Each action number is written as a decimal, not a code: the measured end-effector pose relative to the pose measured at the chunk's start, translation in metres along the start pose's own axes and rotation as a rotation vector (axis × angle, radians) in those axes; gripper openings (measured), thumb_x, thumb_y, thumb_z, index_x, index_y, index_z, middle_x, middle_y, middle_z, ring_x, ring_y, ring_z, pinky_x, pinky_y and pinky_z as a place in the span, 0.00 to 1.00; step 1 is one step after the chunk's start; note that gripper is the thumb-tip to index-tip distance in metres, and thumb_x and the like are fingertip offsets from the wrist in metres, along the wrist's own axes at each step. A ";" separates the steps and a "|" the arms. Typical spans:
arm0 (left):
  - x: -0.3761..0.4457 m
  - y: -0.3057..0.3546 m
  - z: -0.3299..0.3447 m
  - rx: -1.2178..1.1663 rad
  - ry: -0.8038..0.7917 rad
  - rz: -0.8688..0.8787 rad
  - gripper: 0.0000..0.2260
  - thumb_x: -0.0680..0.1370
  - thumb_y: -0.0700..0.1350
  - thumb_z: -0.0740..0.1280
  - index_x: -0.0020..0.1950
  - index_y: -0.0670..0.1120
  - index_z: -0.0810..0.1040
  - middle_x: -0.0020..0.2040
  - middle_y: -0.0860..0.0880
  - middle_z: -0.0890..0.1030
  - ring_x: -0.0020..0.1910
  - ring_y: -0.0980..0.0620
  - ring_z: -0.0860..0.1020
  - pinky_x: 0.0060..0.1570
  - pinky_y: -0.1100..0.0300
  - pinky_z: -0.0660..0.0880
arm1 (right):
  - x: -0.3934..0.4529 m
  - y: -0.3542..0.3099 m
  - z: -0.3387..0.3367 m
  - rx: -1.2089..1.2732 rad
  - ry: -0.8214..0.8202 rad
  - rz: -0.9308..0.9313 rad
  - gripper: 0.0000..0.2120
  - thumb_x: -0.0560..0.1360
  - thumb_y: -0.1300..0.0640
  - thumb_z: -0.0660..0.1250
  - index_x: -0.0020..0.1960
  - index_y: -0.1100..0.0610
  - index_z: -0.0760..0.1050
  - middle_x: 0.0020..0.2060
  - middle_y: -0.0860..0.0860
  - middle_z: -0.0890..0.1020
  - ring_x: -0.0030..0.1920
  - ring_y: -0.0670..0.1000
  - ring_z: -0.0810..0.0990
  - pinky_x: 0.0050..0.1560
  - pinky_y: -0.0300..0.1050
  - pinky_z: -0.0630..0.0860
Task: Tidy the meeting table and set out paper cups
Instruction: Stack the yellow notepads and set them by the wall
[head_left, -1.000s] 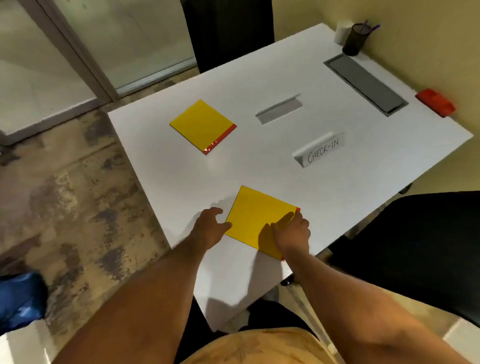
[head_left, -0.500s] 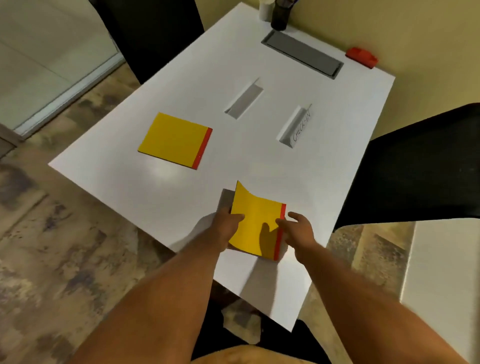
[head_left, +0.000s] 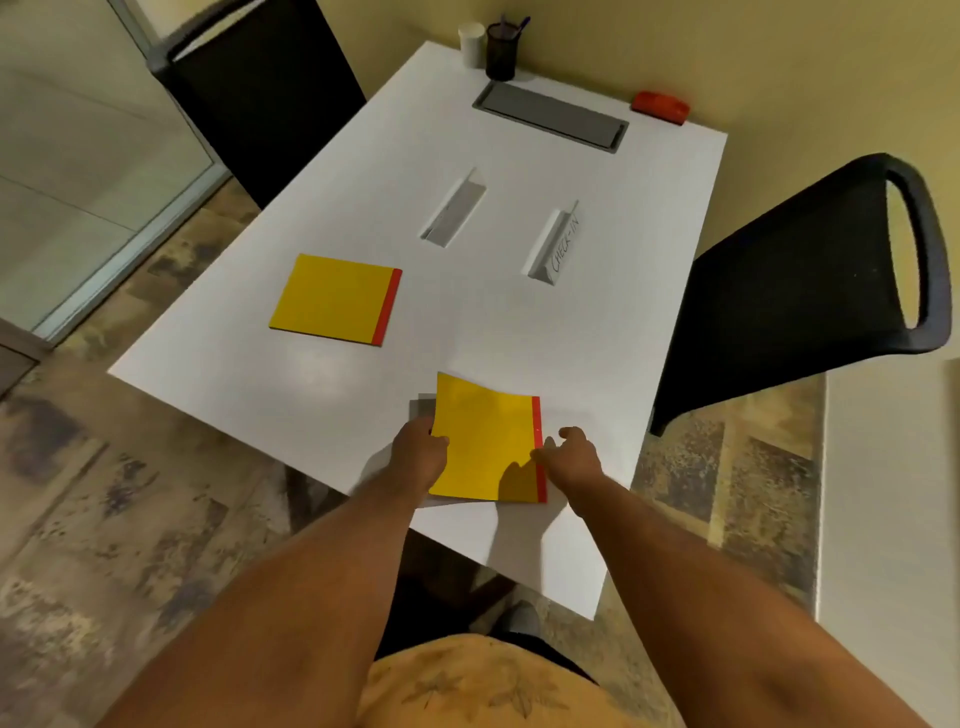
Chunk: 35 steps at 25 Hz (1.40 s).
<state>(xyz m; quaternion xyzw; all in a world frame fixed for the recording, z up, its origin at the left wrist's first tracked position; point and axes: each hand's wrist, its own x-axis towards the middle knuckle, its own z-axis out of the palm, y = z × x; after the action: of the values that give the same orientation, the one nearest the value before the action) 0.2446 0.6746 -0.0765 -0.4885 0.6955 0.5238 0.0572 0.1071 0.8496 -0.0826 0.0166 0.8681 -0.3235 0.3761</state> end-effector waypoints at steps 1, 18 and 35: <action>-0.005 0.000 -0.003 0.020 0.010 0.023 0.12 0.82 0.37 0.65 0.65 0.38 0.79 0.62 0.36 0.81 0.59 0.37 0.79 0.51 0.56 0.69 | -0.003 0.004 0.002 -0.006 -0.059 -0.005 0.35 0.77 0.59 0.74 0.79 0.61 0.64 0.74 0.62 0.72 0.70 0.63 0.75 0.67 0.55 0.76; 0.018 -0.019 -0.103 -0.376 0.237 -0.042 0.27 0.78 0.47 0.75 0.74 0.46 0.71 0.66 0.48 0.77 0.61 0.47 0.77 0.59 0.52 0.74 | -0.009 -0.063 0.055 0.666 -0.391 -0.129 0.20 0.86 0.55 0.64 0.76 0.54 0.71 0.65 0.54 0.82 0.64 0.61 0.83 0.63 0.65 0.80; 0.246 -0.017 -0.323 -0.022 -0.119 0.014 0.23 0.79 0.46 0.73 0.71 0.44 0.73 0.56 0.39 0.81 0.43 0.43 0.82 0.32 0.55 0.78 | 0.054 -0.268 0.222 0.101 0.006 -0.177 0.21 0.78 0.65 0.69 0.70 0.60 0.73 0.62 0.58 0.81 0.61 0.60 0.80 0.63 0.57 0.80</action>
<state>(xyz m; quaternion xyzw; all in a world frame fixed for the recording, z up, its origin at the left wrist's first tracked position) 0.2696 0.2690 -0.0894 -0.4525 0.6884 0.5598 0.0894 0.1380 0.4988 -0.0836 -0.0403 0.8497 -0.3991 0.3423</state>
